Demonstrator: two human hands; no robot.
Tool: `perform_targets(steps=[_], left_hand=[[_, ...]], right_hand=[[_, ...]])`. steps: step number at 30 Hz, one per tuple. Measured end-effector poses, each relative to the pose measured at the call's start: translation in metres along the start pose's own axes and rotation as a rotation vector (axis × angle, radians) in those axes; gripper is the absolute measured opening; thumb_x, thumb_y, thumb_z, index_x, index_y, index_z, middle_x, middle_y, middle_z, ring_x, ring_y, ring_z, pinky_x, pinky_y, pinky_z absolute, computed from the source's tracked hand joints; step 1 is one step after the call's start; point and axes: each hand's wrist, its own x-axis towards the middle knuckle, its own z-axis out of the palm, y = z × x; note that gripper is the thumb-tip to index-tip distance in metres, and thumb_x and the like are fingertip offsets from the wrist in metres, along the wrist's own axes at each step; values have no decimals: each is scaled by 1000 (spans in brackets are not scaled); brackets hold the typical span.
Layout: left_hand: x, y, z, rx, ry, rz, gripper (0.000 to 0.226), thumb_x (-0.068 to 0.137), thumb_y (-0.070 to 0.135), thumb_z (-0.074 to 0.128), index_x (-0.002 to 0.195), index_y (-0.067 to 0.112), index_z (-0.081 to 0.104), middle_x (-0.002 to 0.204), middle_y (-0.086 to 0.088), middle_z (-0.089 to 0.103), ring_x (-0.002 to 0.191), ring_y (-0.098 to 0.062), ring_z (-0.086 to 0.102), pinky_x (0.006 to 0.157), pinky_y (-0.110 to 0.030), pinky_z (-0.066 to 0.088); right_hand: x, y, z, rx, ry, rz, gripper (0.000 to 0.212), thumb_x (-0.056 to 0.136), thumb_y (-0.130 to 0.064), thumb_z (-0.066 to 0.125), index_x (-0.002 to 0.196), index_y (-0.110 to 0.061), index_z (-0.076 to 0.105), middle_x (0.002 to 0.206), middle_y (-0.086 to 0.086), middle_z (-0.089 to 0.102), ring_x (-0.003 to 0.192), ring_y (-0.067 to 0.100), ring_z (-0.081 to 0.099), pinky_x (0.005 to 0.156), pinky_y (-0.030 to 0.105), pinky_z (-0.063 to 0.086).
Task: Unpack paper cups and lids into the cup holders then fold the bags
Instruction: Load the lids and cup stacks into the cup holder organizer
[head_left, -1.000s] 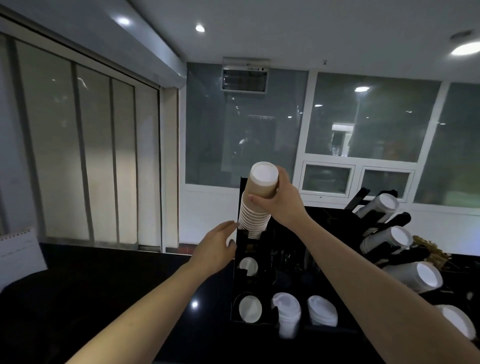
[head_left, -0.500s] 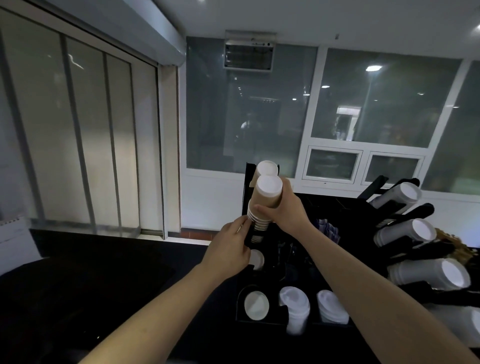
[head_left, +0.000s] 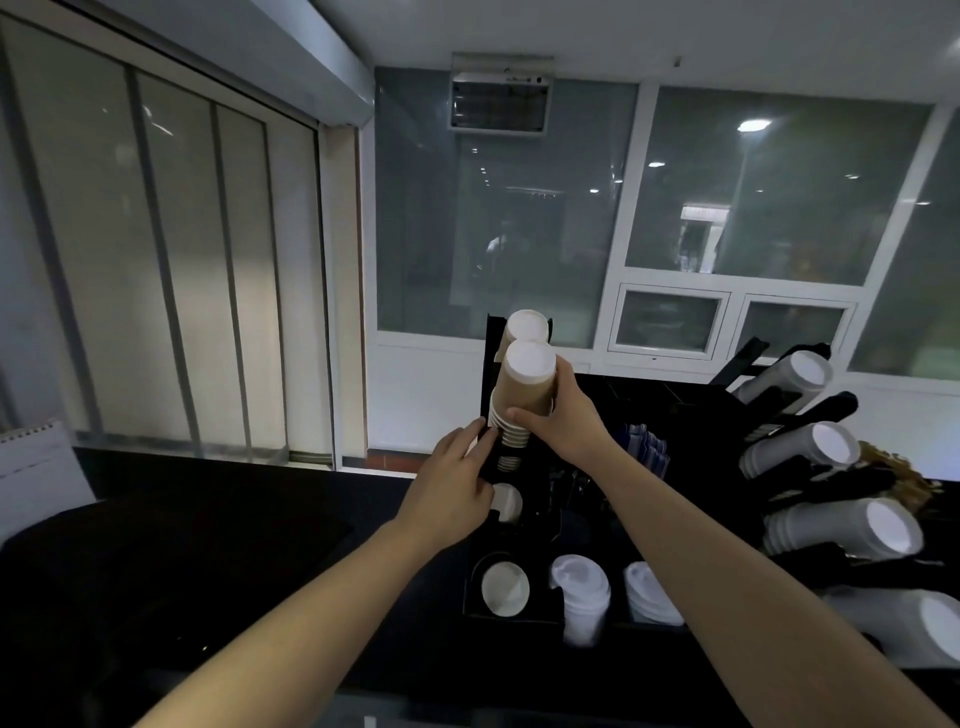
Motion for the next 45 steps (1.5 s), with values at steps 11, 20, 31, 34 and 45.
perform_targets(steps=[11,20,31,34,45], left_hand=[[17,14,-23,-236,31,-232,57,98,26,54,153,21,38,155,2,41,139,-16,42,109,-21,31],[59,15,-22,-312,11,-228,65,80,45,76,136,45,42,128,22,57,120,-8,55,85,-9,37],[100,20,-6,-447,-31,-261,81,50,61,80,116,58,34,101,30,63,93,-2,65,81,-35,56],[101,11,-3,-470,-42,-255,79,48,64,84,109,64,32,99,32,63,88,8,62,70,-21,51],[103,1,1,-476,-13,-242,77,46,73,85,104,70,34,100,34,62,90,11,60,67,-14,45]], right_hand=[[2,-16,-28,9,-19,87,101,76,-47,85,154,-31,23,147,-1,52,135,20,48,96,28,39],[6,-31,-15,37,-39,58,79,74,-43,85,138,-36,40,118,-14,56,112,13,55,86,25,44],[11,-33,-24,-320,7,-49,80,73,-71,69,136,-35,35,121,-5,63,107,19,61,88,39,55],[18,-33,-30,-381,-64,-96,82,74,-69,68,138,-36,31,117,-4,61,105,20,60,85,36,51],[39,-37,-45,-469,-224,-173,78,70,-65,71,133,-38,34,104,-9,59,92,15,57,73,30,44]])
